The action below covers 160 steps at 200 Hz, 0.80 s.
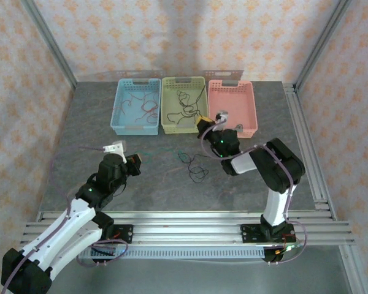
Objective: Untangle the cables
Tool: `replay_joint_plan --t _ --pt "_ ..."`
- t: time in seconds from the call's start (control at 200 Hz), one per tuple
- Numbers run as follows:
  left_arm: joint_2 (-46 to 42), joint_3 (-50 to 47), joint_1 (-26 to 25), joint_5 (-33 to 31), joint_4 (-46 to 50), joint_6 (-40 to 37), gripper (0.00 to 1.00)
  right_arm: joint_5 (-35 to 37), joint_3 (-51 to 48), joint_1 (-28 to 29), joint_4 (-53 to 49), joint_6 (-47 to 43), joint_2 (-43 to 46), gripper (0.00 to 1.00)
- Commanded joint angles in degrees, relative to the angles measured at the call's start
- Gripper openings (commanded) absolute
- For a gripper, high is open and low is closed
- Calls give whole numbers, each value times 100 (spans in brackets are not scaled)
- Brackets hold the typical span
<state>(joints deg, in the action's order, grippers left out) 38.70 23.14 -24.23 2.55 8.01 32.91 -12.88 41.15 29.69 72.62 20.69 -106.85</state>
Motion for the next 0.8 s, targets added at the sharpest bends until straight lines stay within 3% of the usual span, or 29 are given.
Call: replay_joint_plan --t 0.0,0.325,0.35,0.425,0.465,0.606,0.711,0.796 --pt "20 26 54 -45 -236 -57 0 483 699 37 -1034 177 -80 0" --pt "-10 -26 76 -11 -249 -34 0 1250 2140 139 -3477 -252 -389 0" --pt "12 -24 74 0 -256 -36 0 1368 2232 165 -3723 -296 -400 4" --pt "41 -11 69 18 -251 -33 0 1519 2371 177 -3972 -353 -428 39" --pt "41 -11 71 18 -250 -30 0 1543 2311 194 -3947 -388 -367 49" --pt "33 -28 68 19 -251 -36 0 1513 1881 284 -3767 -813 44 56" --pt "33 -28 71 31 -272 -32 0 1068 1437 291 -3556 -1062 462 55" --pt "39 -28 70 44 -286 -34 0 -255 778 338 -2487 -1464 684 54"
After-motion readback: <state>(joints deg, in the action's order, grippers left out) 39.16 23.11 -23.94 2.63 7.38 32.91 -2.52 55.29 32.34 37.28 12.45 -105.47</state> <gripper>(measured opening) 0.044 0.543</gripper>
